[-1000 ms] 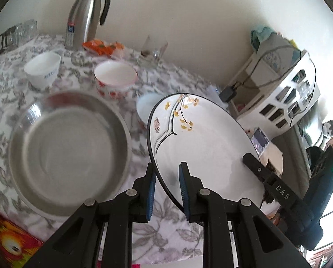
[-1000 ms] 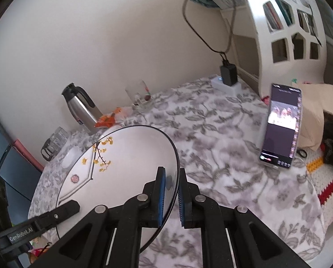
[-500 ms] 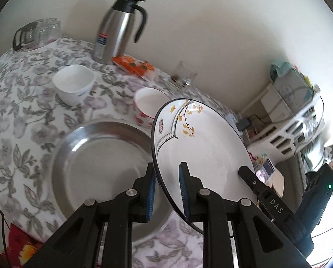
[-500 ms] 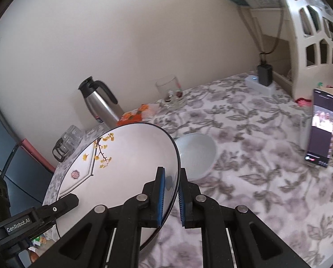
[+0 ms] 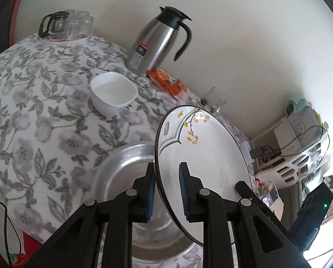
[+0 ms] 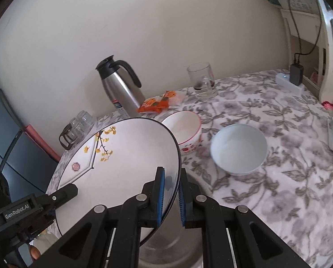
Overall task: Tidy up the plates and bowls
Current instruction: 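Carry the blossom plate with both grippers over the steel basin, then lower the blossom plate into the steel basin with both grippers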
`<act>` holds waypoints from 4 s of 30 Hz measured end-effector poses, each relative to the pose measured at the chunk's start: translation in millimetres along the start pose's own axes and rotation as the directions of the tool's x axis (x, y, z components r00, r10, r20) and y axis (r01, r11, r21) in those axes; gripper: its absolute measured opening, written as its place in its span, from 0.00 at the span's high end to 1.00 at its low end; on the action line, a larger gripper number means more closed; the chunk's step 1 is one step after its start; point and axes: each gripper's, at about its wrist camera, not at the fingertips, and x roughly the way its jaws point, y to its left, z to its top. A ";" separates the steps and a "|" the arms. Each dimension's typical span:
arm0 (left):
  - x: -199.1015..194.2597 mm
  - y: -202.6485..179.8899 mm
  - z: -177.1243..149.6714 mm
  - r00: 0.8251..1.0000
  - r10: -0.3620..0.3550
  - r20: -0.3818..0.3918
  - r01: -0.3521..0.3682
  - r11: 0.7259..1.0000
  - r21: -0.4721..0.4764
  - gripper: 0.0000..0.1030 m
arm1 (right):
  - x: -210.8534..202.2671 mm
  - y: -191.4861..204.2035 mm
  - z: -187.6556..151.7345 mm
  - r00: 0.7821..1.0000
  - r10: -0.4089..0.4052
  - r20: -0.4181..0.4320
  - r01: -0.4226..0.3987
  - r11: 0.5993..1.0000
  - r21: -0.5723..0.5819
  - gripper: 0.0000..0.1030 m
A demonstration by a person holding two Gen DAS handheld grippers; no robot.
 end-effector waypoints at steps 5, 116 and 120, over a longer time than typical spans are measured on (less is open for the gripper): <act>2.2 16.1 6.1 1.000 -0.008 0.003 0.008 0.999 -0.033 0.79 | 8.6 12.7 -4.6 1.000 -0.013 -0.003 0.013 1.000 0.002 0.88; 91.3 62.3 -37.6 0.924 0.119 -0.362 -0.145 0.988 -0.045 0.70 | 73.8 -19.2 -64.5 0.944 -0.168 -0.285 0.179 0.984 0.010 0.84; 87.1 60.0 -34.1 0.933 0.129 -0.337 -0.147 0.989 -0.029 0.67 | 68.5 -18.9 -60.9 0.952 -0.168 -0.256 0.177 0.984 0.013 0.79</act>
